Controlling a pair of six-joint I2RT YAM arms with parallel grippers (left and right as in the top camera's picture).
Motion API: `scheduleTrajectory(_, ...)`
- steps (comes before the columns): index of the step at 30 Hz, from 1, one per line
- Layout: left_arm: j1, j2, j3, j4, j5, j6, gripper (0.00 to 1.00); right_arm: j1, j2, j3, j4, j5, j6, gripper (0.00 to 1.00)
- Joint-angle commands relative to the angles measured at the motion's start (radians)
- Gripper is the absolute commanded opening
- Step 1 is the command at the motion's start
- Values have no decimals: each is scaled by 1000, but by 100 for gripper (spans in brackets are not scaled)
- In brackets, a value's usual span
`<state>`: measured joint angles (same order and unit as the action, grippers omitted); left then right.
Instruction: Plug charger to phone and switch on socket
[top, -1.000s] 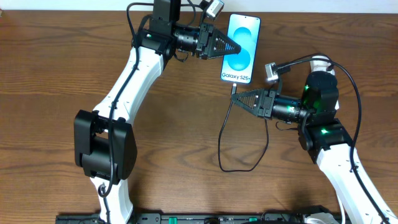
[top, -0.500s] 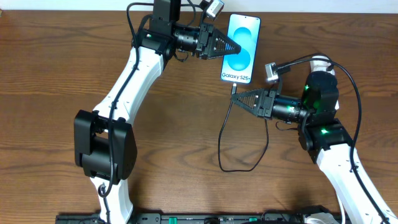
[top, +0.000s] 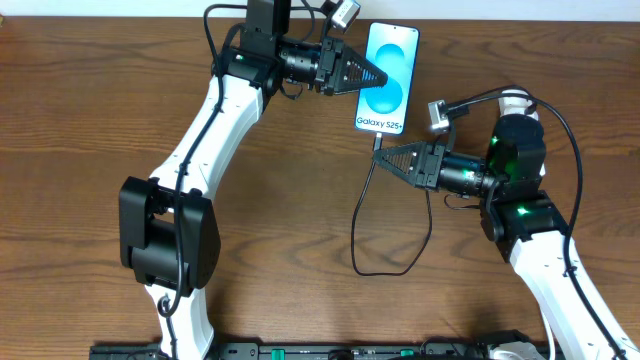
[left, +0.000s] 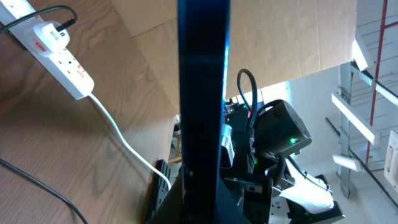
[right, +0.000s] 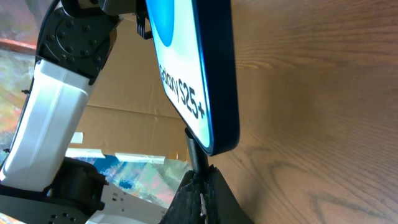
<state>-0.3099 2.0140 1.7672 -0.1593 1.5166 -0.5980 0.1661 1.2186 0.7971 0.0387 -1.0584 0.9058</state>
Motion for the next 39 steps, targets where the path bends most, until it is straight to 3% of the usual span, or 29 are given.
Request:
scheduleTrajectory(1, -4, -43, 4, 5, 45, 17, 7, -10, 2, 2, 3, 5, -16, 1)
scheduleTrajectory(39, -4, -43, 4, 5, 47, -6, 7, 6, 6, 2, -2, 45, -1, 1)
